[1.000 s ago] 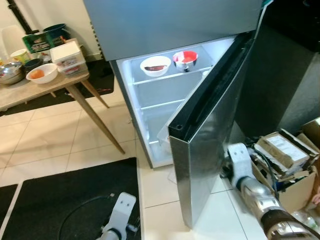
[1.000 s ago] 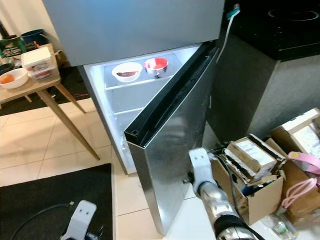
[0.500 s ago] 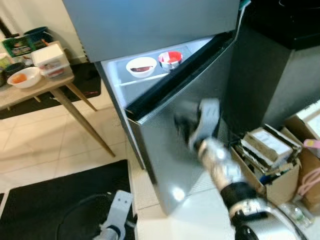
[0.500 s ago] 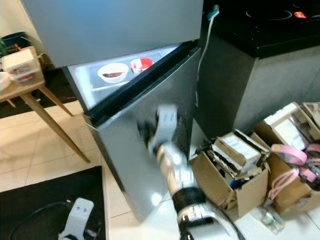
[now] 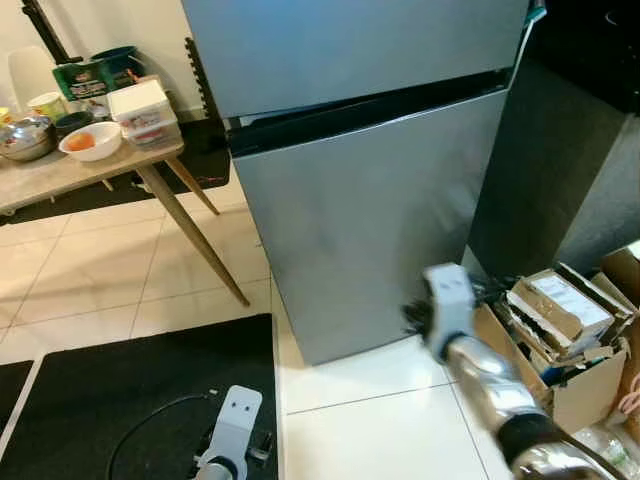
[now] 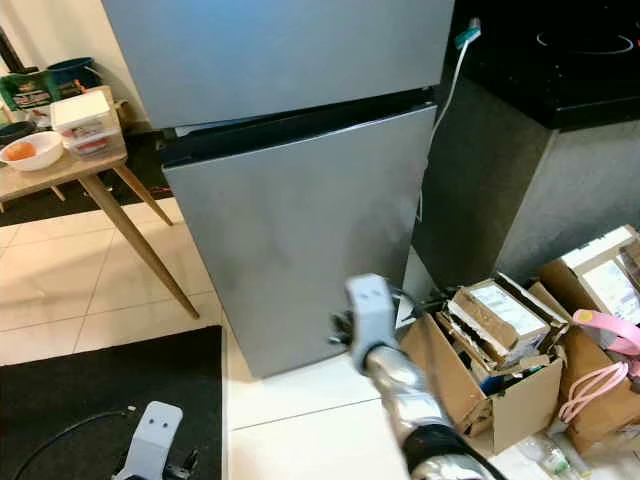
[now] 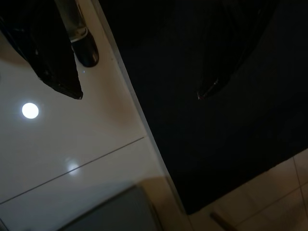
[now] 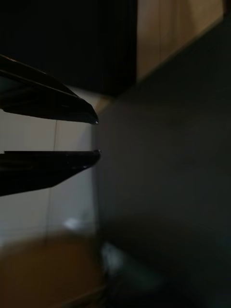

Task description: Restocking fridge

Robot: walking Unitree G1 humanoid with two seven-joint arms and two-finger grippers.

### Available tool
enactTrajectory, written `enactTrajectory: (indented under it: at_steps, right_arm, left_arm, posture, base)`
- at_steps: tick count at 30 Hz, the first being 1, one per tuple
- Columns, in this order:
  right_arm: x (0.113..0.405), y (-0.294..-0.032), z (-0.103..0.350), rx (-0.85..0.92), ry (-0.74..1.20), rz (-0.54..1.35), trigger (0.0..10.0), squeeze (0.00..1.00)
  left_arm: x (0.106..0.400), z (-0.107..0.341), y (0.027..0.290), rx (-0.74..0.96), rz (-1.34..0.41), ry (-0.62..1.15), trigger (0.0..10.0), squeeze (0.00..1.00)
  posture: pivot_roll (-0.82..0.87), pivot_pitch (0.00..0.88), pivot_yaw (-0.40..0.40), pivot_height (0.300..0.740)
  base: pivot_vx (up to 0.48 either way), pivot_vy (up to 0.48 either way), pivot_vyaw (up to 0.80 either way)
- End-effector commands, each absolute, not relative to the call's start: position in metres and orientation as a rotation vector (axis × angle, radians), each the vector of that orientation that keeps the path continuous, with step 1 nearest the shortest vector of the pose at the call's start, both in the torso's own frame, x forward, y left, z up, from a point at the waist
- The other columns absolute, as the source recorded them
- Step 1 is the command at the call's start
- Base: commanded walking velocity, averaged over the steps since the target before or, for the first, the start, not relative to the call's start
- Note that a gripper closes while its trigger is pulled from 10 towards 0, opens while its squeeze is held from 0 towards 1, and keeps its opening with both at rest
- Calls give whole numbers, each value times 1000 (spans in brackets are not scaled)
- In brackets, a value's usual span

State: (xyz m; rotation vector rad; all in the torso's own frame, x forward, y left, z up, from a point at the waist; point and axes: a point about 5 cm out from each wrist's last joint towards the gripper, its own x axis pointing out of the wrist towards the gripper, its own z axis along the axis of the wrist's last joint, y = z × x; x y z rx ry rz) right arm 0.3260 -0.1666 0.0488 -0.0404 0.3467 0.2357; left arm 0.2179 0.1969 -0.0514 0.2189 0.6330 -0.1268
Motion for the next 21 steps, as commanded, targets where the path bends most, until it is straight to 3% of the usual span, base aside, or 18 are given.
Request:
enactTrajectory:
  at_steps: [1,4,6,10,14,21]
  right_arm:
    - [311,-181,28,-60,432,175,10000,0]
    - [300,-199,14,-63,489,102,10000,0]
    - [274,-227,-8,-83,585,2,10000,0]
    - [257,-240,-20,-80,653,-42,10000,0]
    - [228,-265,-35,26,712,-257,10000,0]
    - [226,-260,-38,54,692,-269,10000,0]
  left_arm:
    - [212,-54,203,221,-117,663,10000,0]
    - [213,-54,203,198,-112,664,10000,0]
    - [217,-55,200,108,-88,696,10000,0]
    - [219,-55,198,55,-68,711,10000,0]
    - [225,-53,198,40,-28,716,10000,0]
    - [230,-51,196,25,-33,725,10000,0]
  posture:
    - [-89,111,108,740]
    - [-89,111,109,740]
    - [-81,107,111,740]
    - [-81,107,111,740]
    - [-79,103,112,740]
    - [-78,100,112,740]
  base:
    - [0,0,0]
    - [0,0,0]
    - [0,0,0]
    - [0,0,0]
    - [0,0,0]
    - [0,91,0]
